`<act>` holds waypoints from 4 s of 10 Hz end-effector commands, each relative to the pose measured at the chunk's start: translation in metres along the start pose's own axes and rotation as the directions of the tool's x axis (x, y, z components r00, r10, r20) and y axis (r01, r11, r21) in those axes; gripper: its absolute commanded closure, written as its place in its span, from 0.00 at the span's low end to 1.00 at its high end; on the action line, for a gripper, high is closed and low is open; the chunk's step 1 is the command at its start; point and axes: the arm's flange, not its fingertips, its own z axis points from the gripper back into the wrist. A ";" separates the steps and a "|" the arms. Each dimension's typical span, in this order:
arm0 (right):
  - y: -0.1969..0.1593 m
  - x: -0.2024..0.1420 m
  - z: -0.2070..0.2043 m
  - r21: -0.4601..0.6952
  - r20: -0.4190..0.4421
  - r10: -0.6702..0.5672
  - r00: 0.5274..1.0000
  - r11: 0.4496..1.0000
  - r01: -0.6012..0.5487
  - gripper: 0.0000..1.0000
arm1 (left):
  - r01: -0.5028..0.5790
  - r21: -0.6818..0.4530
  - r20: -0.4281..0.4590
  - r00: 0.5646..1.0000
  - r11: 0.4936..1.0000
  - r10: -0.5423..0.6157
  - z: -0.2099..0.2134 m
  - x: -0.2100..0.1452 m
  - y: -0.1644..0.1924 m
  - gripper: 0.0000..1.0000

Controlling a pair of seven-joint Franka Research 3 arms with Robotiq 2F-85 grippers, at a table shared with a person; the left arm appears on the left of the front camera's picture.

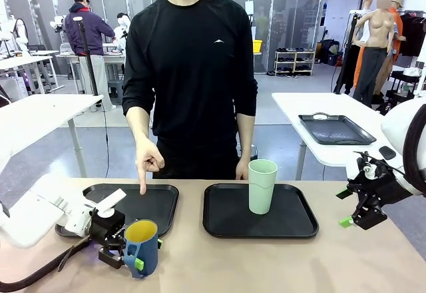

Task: Sort and store the cups by type.
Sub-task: Pick up the Handle plastic cup and place it into the empty Flat Tray.

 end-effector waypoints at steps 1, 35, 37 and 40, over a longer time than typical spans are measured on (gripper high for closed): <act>-0.001 0.001 0.000 0.005 -0.003 0.003 1.000 1.000 -0.003 0.00 | 0.006 -0.020 0.022 1.000 1.000 -0.005 0.003 -0.004 0.005 0.26; -0.001 0.001 0.000 0.005 -0.003 0.003 1.000 1.000 -0.003 0.00 | -0.045 0.430 0.157 0.987 0.902 -0.026 0.198 0.075 0.084 0.30; -0.001 0.001 0.000 0.005 -0.003 0.003 1.000 1.000 -0.003 0.00 | -0.034 0.416 0.151 0.988 0.909 -0.032 0.201 0.067 0.083 0.30; -0.001 0.001 0.000 0.005 -0.003 0.003 1.000 1.000 -0.003 0.00 | -0.019 0.405 0.125 0.992 0.914 -0.035 0.202 0.040 0.090 0.30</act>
